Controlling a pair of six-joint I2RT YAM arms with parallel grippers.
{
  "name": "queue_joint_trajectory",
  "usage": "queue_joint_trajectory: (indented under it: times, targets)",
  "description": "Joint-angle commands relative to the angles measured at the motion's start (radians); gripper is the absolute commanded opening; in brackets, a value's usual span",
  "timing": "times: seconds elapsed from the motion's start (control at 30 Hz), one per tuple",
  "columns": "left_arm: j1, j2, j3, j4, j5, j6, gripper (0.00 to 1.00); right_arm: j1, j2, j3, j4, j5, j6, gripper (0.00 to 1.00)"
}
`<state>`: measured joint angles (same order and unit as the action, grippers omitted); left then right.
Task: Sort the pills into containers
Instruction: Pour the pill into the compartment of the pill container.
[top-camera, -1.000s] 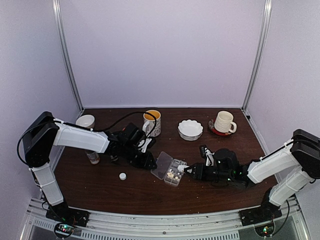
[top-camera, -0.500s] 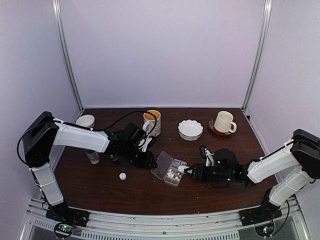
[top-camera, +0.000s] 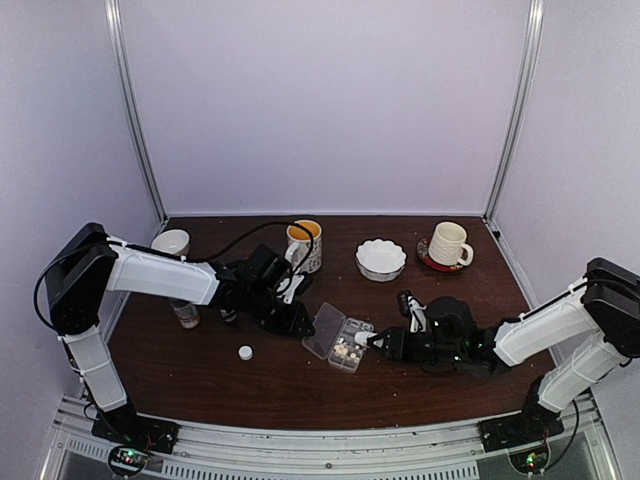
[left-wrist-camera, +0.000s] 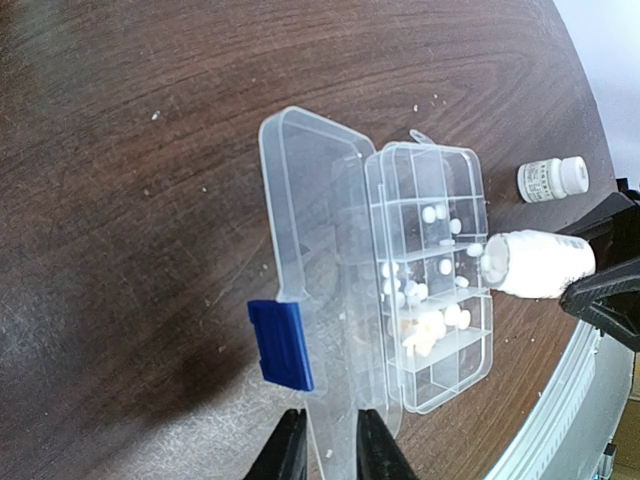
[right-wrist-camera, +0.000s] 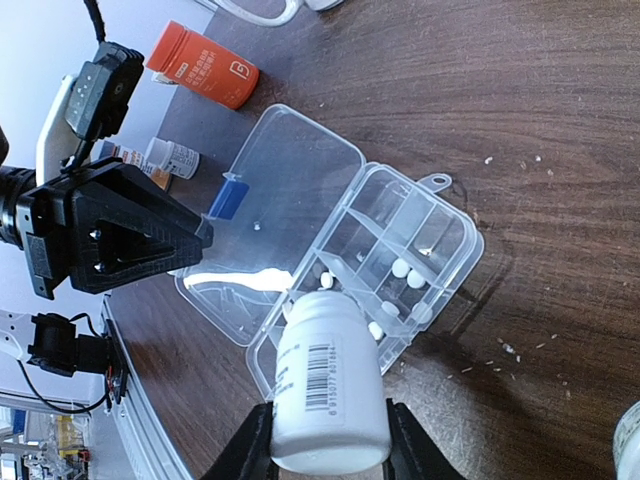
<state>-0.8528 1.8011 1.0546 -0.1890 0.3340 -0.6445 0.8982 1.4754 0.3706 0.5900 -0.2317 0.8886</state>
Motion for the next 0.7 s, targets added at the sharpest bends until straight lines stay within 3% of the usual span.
queue_joint_trajectory:
  times: [0.0, 0.1, 0.23, 0.5, 0.67]
  targets:
    - [-0.005, 0.006, 0.022, 0.015, 0.0, 0.014, 0.21, 0.007, -0.012, -0.008, 0.056, -0.003, -0.003, 0.0]
    - [-0.004, 0.006, 0.022, 0.014, 0.0, 0.013, 0.21, 0.008, -0.012, 0.022, -0.04, 0.009, -0.018, 0.0]
    - [-0.005, 0.004, 0.024, 0.014, 0.0, 0.014, 0.21, 0.008, -0.013, -0.014, 0.064, -0.01, 0.001, 0.0]
    - [-0.005, -0.006, 0.03, 0.005, -0.011, 0.016, 0.22, 0.008, -0.015, 0.004, 0.027, -0.012, -0.016, 0.0]
    - [-0.005, -0.022, 0.037, -0.009, -0.027, 0.019, 0.36, 0.009, -0.02, -0.004, 0.053, -0.019, -0.021, 0.0]
